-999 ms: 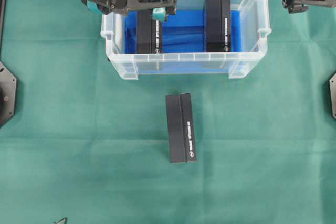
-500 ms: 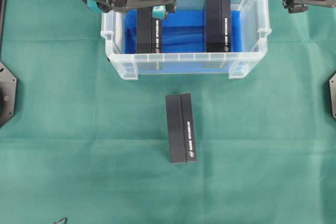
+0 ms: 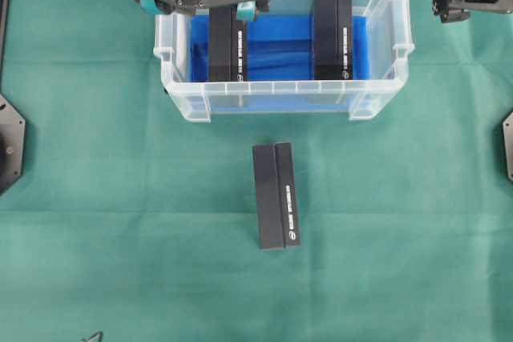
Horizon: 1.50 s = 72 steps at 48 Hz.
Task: Take out the box from the case.
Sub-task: 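Move the open left gripper over the left black box in the case, then lower the left gripper and close it on the left black box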
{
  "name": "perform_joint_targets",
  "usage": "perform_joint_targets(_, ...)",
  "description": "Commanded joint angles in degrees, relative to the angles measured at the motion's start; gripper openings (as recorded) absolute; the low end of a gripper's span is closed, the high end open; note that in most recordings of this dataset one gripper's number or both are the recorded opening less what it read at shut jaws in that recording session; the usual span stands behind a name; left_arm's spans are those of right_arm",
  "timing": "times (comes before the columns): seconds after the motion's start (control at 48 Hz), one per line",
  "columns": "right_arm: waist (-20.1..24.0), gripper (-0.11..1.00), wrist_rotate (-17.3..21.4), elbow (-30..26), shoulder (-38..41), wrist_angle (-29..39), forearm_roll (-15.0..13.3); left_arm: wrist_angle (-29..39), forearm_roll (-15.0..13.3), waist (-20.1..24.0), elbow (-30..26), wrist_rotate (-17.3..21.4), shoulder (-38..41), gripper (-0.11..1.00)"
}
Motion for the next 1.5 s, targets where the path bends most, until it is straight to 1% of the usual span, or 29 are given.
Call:
perform_joint_targets(0.0,0.00,0.92,-0.09,-0.35,-0.62,-0.44,-0.26,-2.02,0.35,-0.18,0.26,-0.18,-0.53,0.93)
perform_joint_targets(0.354,0.00,0.92,0.00,0.70,-0.62,-0.97,-0.26,-3.96,0.18,-1.32,2.99,-0.70,2.81,0.93)
perform_joint_targets(0.541,0.00,0.92,0.00,0.70,-0.62,-1.41,-0.35,-7.56,0.18,-1.23,5.36,-1.05,3.60,0.93)
perform_joint_targets(0.666,0.00,0.92,0.09,0.70,-0.62,-1.93,-0.35,-8.96,0.18,-0.97,6.86,-1.32,3.69,0.93)
perform_joint_targets(0.812,0.00,0.92,0.09,0.70,-0.62,-2.64,-0.26,-10.72,0.18,-0.53,8.79,-2.55,3.69,0.93)
perform_joint_targets(0.979,0.00,0.92,0.09,0.70,-0.62,-3.52,-0.26,-13.10,0.18,-0.18,10.28,-2.72,3.87,0.93)
perform_joint_targets(1.478,0.00,0.92,0.09,0.70,-0.53,-5.10,-0.26,-14.15,0.26,-0.18,12.48,-2.99,4.66,0.93)
